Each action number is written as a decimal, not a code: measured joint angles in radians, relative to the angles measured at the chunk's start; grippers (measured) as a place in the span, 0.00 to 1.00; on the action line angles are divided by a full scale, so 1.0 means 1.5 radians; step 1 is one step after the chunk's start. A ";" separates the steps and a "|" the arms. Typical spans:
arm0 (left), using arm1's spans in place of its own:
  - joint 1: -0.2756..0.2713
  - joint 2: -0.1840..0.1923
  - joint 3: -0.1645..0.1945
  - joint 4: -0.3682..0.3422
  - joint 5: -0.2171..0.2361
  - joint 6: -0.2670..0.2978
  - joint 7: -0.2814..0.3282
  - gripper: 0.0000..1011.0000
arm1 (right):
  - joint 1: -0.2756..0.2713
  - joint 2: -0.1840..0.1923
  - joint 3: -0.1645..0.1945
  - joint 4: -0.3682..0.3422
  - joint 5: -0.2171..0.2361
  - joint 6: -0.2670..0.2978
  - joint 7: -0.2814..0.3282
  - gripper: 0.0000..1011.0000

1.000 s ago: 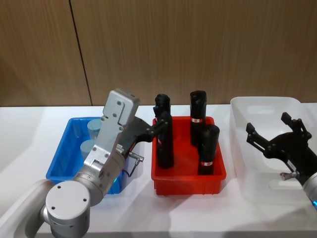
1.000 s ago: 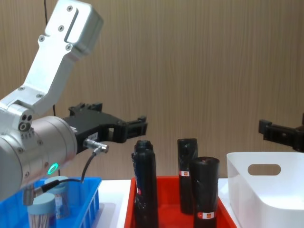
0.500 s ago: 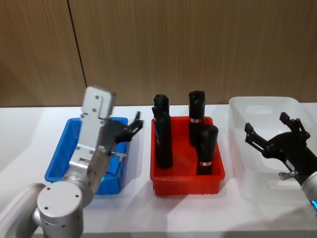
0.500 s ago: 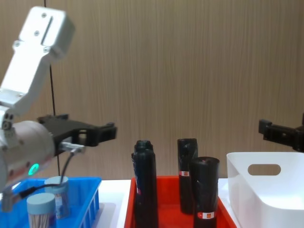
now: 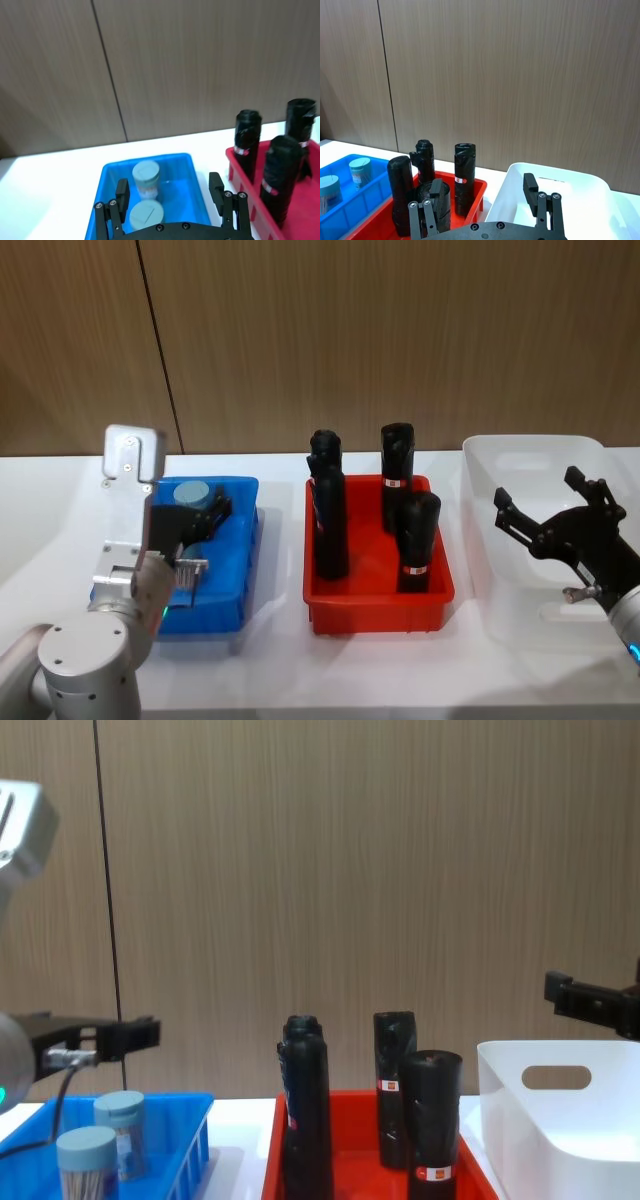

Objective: Pick the cotton swabs from the blue box and place them into the white box.

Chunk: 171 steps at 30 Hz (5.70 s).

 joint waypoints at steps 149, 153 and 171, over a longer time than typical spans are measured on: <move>-0.111 -0.013 -0.049 0.113 0.035 0.023 -0.474 0.66 | 0.000 0.000 0.000 0.000 0.000 0.000 0.000 0.99; -0.111 -0.010 -0.049 0.107 0.027 0.027 -0.512 0.66 | 0.000 0.000 0.000 0.000 0.000 0.000 0.000 0.99; -0.124 -0.002 -0.039 0.114 -0.008 0.027 -0.691 0.66 | 0.000 0.000 0.000 0.000 0.000 0.000 0.000 0.99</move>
